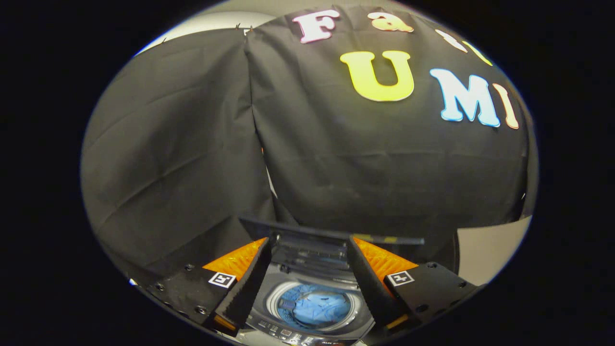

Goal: Put the clothes into the washing machine and then close the washing machine lid.

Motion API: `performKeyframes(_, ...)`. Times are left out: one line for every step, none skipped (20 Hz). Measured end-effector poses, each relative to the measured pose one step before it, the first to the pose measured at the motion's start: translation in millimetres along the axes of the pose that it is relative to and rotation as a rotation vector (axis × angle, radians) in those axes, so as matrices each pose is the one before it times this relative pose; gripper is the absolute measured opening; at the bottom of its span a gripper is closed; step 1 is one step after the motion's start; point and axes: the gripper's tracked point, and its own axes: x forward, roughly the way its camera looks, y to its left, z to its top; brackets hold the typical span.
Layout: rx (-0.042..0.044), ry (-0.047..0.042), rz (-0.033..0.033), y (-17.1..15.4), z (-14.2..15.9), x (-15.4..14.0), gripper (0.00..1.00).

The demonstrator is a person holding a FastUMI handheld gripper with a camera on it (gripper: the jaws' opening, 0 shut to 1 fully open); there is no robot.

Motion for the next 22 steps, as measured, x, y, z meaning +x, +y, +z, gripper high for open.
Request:
performKeyframes(0.00574,-0.02010,-0.01020,-3.80,12.77,0.52,0.98)
performKeyframes(0.00451,-0.02202,-0.01838,-6.41,12.70,-1.91,0.98)
performKeyframes(0.00467,-0.02232,-0.01415,-5.66,13.44,4.55,0.98)
performKeyframes(0.01018,-0.02108,-0.01209,-4.74,12.13,7.77,0.98)
performKeyframes(0.02218,-0.01439,-0.00434,-3.49,9.17,9.50,0.98)
performKeyframes(0.02791,-0.02405,-0.01200,-3.00,5.29,12.25,0.98)
performKeyframes(0.03757,-0.01525,-0.02835,-9.57,6.59,11.01,0.98)
performKeyframes(0.02482,-0.01255,-0.02936,-8.80,2.82,12.22,0.98)
performKeyframes(0.01198,-0.00207,-0.03094,-5.90,-0.35,11.73,0.98)
performKeyframes(0.00317,0.01112,-0.02658,-5.78,-2.69,10.42,0.98)
performKeyframes(-0.00262,0.02996,-0.02157,-4.22,-6.62,10.23,0.98)
performKeyframes(-0.00595,0.03236,-0.01880,-3.63,-10.40,8.36,0.98)
performKeyframes(-0.00724,0.02815,-0.01537,-3.37,-7.49,8.70,0.98)
performKeyframes(-0.01356,0.02088,-0.02383,-4.13,-6.89,9.03,0.98)
performKeyframes(-0.01676,0.01075,-0.01413,-1.61,-4.06,7.36,0.98)
performKeyframes(-0.01776,0.00843,-0.01311,6.28,-6.17,3.46,0.98)
performKeyframes(-0.01702,0.00940,-0.01023,-0.53,-3.92,3.14,0.98)
performKeyframes(-0.01219,0.01433,-0.00798,-0.66,-8.33,5.37,0.98)
performKeyframes(-0.01140,0.01133,-0.00622,-0.88,-5.08,4.32,0.98)
performKeyframes(-0.01063,0.01230,-0.00707,-2.13,-4.61,3.23,0.98)
performKeyframes(-0.01042,0.01034,-0.00492,-1.00,-4.59,4.18,0.98)
performKeyframes(-0.00970,0.01478,-0.00450,-1.89,-5.75,2.25,0.98)
